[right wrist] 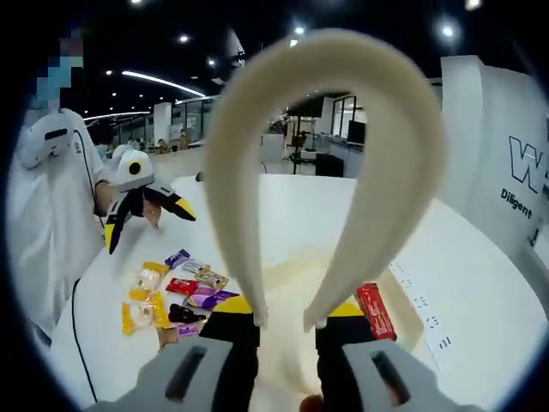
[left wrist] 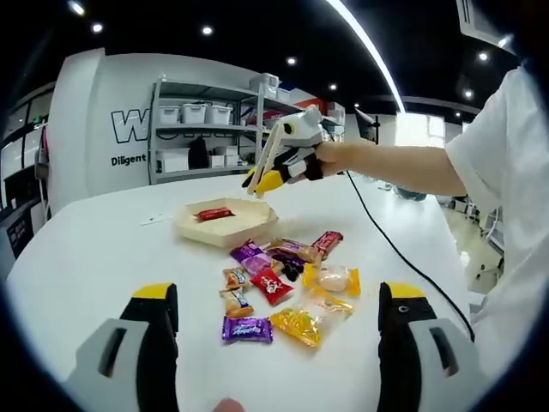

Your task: Place the target food into the container with the food tongs after gripping and lifting it, then release it inside without dropping or visibly crushing the food.

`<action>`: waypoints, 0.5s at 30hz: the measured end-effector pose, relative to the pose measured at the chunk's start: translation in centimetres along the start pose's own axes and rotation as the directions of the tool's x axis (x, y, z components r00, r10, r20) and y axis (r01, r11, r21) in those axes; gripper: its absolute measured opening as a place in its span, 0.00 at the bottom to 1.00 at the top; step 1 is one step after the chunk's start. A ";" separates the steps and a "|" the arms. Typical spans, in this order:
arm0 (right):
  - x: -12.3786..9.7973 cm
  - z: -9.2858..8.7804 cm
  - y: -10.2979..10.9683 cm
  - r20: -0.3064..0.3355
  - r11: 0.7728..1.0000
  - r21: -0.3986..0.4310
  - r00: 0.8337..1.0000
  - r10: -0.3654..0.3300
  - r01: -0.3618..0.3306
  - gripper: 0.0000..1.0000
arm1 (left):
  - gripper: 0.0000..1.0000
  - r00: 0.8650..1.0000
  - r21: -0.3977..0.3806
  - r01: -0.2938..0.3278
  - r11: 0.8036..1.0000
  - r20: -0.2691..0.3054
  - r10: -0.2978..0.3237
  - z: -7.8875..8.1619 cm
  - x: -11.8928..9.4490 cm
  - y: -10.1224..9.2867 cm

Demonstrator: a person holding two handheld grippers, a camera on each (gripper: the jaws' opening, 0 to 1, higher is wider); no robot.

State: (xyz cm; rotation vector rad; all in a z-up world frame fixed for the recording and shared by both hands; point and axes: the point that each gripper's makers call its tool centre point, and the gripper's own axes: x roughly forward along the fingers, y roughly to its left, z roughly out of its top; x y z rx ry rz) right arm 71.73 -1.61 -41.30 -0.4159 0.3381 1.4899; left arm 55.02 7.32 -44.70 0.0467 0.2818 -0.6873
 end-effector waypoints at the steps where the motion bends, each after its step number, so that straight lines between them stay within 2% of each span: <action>1: -0.1 0.2 0.5 0.001 1.000 -0.014 1.000 0.003 -0.003 0.19 | 0.95 1.000 -0.002 0.004 1.000 0.002 -0.004 0.0 0.0 -0.1; 5: -0.4 0.7 2.0 0.015 0.999 -0.025 1.000 0.020 -0.020 0.19 | 0.96 1.000 -0.003 0.013 1.000 0.009 -0.013 0.2 0.2 -0.6; 15: -1.4 0.5 4.9 0.024 0.998 -0.039 0.999 0.041 -0.040 0.20 | 0.96 1.000 0.000 0.027 1.000 0.016 -0.027 0.2 0.4 -1.3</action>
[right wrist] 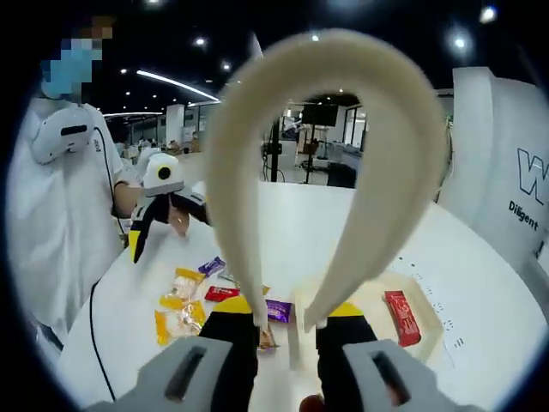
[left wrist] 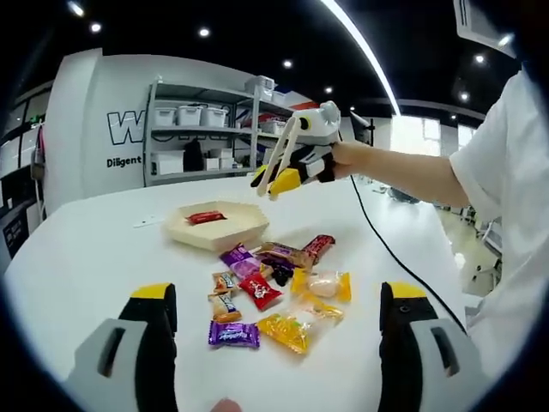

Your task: Place the target food into the container with the food tongs after gripping and lifting it, then release it inside without dropping or visibly crushing the food.

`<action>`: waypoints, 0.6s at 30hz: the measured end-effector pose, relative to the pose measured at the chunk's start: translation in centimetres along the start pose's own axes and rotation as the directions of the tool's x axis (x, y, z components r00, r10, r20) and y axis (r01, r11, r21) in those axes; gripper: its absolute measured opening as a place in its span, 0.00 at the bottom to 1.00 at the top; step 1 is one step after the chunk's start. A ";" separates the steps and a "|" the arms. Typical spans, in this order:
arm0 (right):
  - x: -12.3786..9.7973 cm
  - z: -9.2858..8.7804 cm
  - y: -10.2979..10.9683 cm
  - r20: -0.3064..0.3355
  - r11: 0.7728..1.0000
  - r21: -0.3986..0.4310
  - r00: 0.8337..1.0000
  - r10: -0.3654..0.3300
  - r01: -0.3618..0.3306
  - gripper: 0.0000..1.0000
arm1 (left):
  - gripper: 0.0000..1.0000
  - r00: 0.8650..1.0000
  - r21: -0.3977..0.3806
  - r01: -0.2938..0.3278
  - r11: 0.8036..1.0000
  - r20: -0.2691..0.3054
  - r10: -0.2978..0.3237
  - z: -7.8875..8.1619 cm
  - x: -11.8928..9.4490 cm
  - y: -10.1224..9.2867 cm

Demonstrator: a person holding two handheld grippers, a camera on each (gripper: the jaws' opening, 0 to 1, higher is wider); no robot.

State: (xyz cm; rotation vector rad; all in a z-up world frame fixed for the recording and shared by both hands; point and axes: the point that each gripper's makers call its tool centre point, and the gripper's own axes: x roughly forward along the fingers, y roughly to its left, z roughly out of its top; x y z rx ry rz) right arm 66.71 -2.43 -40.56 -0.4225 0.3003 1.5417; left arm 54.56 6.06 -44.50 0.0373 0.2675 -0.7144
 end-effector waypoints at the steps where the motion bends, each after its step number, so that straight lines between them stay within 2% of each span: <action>1: -0.1 -0.1 0.3 -0.002 1.000 -0.003 1.000 0.000 0.000 0.20 | 0.96 1.000 0.000 0.002 1.000 0.000 -0.002 0.0 0.0 -0.1; 18: -1.9 -2.9 4.7 -0.027 1.000 -0.008 0.999 0.029 -0.029 0.20 | 0.95 1.000 -0.001 0.031 1.000 -0.004 -0.031 -0.4 0.3 -0.9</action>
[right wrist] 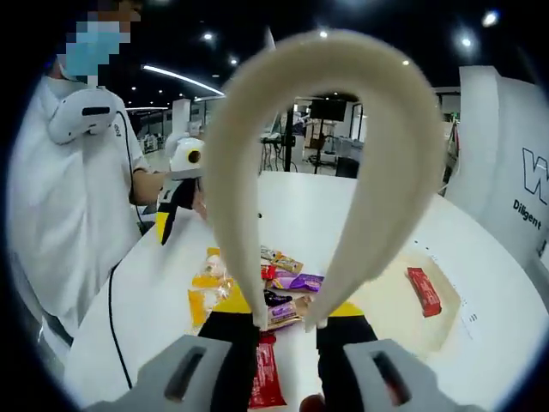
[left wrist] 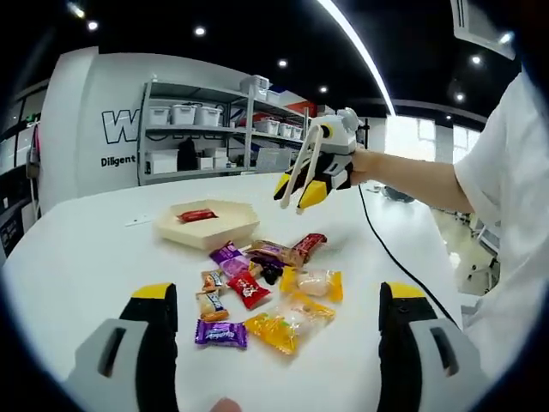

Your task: Place the target food into the container with the food tongs after gripping and lifting it, then release it inside without dropping or visibly crushing the food.

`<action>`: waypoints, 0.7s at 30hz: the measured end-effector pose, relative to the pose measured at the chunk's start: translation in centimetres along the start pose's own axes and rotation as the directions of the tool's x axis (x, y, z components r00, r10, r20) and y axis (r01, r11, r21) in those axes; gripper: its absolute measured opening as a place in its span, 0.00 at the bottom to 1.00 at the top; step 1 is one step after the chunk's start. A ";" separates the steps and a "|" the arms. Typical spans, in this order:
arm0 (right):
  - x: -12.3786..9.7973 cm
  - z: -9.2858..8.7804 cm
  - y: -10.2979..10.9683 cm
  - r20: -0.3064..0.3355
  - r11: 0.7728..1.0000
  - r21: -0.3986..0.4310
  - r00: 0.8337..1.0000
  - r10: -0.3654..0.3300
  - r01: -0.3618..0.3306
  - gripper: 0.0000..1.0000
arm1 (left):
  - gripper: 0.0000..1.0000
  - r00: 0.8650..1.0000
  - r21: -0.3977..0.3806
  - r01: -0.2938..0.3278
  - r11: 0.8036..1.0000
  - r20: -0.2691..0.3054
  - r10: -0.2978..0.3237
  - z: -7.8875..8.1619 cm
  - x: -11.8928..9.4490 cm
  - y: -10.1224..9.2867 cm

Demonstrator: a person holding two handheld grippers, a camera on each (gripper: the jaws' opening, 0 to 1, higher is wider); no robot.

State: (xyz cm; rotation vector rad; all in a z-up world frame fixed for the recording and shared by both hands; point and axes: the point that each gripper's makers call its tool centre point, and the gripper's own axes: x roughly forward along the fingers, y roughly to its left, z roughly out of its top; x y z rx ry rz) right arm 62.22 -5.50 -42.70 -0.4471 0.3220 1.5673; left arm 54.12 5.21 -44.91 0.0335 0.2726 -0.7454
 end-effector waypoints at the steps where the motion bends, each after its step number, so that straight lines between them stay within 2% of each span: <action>1: -0.1 -0.2 0.2 -0.002 1.000 0.004 1.000 0.004 -0.004 0.20 | 0.95 1.000 0.000 0.001 1.000 -0.001 -0.001 0.0 0.0 0.0; 14: -0.3 -2.2 2.1 -0.023 0.998 -0.005 0.998 0.057 -0.057 0.21 | 0.95 1.000 -0.001 0.013 1.000 -0.010 -0.013 -0.4 0.4 -0.3; 21: -0.2 -3.0 2.4 -0.031 0.997 0.003 0.997 0.072 -0.072 0.21 | 0.95 1.000 0.002 0.013 1.000 -0.012 -0.013 -0.4 0.3 -0.2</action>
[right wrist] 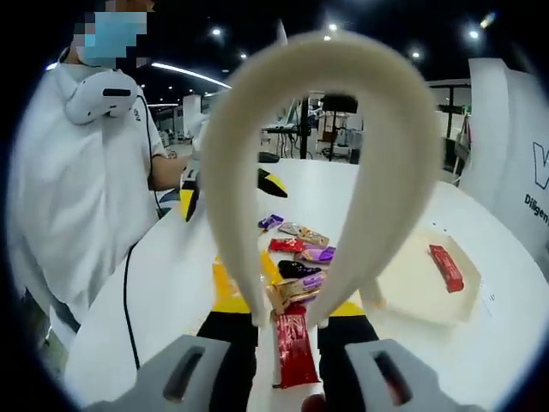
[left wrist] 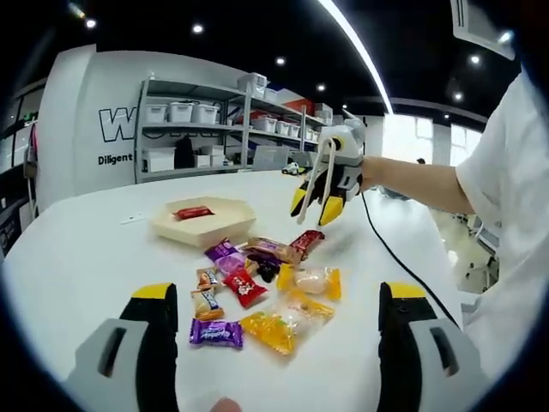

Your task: Place the target food into the container with the food tongs after gripping and lifting it, then release it inside without dropping or visibly crushing the food.

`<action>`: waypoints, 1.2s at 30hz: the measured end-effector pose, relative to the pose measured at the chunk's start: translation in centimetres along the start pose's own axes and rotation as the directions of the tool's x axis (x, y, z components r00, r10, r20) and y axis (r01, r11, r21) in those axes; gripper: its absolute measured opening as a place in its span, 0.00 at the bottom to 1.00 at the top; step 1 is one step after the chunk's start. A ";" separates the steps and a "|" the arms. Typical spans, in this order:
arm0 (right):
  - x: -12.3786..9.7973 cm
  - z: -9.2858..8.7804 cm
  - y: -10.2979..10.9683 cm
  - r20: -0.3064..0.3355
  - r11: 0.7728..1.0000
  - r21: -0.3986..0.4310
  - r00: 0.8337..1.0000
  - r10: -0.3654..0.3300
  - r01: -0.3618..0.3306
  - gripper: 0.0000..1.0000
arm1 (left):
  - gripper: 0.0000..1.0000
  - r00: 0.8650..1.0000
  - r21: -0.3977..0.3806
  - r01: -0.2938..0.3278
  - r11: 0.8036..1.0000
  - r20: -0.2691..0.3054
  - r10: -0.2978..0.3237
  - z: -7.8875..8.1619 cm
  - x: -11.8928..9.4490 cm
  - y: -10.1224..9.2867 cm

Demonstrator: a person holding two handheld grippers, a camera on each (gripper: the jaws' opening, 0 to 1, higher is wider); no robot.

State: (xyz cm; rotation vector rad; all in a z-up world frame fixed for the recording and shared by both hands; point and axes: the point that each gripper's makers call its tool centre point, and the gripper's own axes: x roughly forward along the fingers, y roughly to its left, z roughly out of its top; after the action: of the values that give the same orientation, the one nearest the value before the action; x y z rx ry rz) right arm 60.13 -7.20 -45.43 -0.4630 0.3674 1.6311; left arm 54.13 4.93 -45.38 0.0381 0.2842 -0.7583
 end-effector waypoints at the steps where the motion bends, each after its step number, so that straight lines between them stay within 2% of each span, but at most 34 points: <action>1: 0.0 0.0 0.0 0.000 1.000 0.000 1.000 0.000 0.000 0.21 | 0.95 1.000 0.000 0.000 1.000 0.000 0.000 0.0 0.0 0.0; 8: 0.0 -0.9 0.0 -0.015 1.000 -0.001 1.000 0.010 -0.010 0.21 | 0.95 1.000 0.001 0.001 1.000 -0.003 -0.001 0.0 0.1 0.0; 36: 0.5 -2.4 -0.4 -0.025 0.999 -0.006 0.999 0.036 -0.036 0.23 | 0.95 1.000 0.002 -0.002 1.000 -0.016 0.002 -0.2 0.2 -0.2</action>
State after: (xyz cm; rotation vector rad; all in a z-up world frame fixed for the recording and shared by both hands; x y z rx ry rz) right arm 60.71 -7.94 -47.73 -0.4847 0.3913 1.6628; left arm 54.11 4.67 -45.63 0.0468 0.2987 -0.7571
